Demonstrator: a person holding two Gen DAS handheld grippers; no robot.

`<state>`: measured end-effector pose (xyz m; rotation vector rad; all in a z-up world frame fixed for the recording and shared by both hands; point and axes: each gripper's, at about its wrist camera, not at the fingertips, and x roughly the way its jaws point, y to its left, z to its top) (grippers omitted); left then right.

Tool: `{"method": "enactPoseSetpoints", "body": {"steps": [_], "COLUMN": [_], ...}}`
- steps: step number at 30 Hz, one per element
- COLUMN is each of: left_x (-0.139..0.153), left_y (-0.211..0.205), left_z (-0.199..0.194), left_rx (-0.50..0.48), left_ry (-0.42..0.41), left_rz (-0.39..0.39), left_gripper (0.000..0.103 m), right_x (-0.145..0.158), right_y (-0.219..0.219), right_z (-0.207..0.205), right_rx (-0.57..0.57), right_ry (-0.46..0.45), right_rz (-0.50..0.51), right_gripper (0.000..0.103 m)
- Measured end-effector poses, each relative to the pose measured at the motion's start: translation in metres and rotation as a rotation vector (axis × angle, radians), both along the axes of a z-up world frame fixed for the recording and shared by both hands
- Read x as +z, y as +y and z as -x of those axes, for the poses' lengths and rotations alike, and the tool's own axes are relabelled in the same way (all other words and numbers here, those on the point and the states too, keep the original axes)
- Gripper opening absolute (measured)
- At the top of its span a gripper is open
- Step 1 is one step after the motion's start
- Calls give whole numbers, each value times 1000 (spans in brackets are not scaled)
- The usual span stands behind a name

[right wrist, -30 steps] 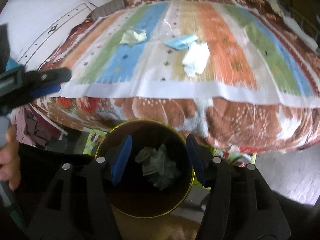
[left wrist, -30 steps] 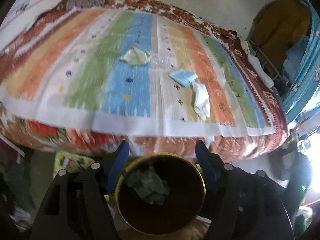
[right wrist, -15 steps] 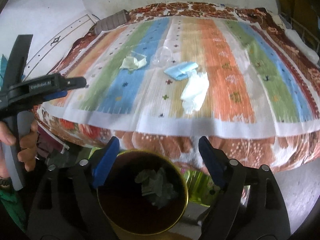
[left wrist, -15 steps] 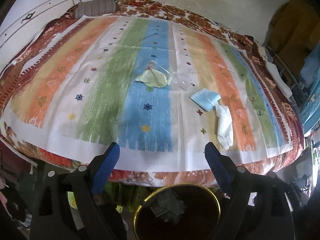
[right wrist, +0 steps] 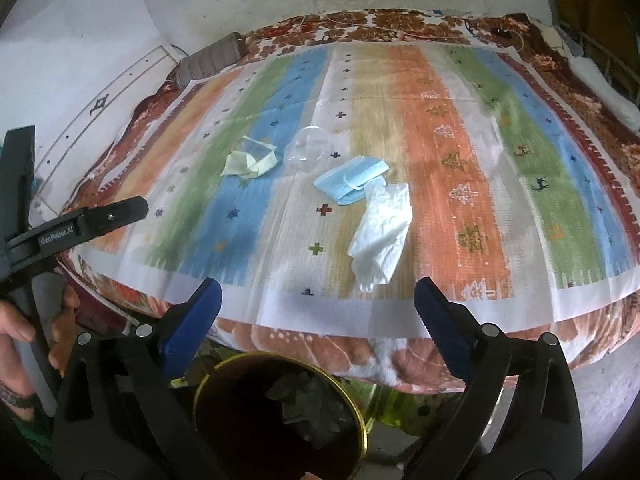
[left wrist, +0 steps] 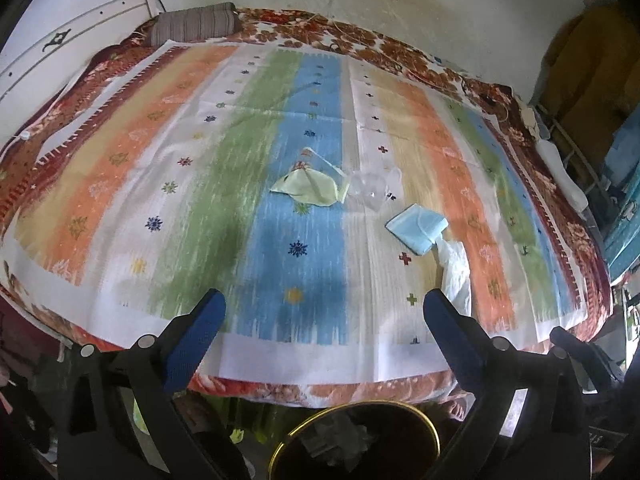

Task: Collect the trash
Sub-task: 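Move both open tools back over the remaining trash on the sheet, then grasp the white tissue with the right tool while the left tool grasps the pale yellow wrapper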

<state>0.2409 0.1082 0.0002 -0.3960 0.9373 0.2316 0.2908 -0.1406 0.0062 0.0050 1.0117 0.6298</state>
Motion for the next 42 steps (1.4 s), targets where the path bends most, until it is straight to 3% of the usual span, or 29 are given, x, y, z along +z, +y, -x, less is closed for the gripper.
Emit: {"method": "enactPoseSetpoints", "body": {"steps": [11, 20, 25, 33, 42], "left_x": [-10, -24, -40, -54, -63], "left_y": [14, 37, 48, 61, 62], "left_z": [-27, -54, -69, -82, -99], "left_rx": [3, 28, 21, 54, 20], "left_ry": [21, -30, -15, -13, -8], "left_rz": [-19, -25, -1, 25, 31], "left_gripper": [97, 97, 97, 97, 97], "right_x": [-5, -15, -25, -39, -60], "right_y": [14, 32, 37, 55, 60], "right_z": [-30, -53, -65, -79, -99], "right_rx": [-16, -15, -21, -15, -37], "right_ry": [48, 74, 158, 179, 185], "right_rz": [-43, -68, -123, -90, 6], "right_gripper": [94, 94, 94, 93, 87]}}
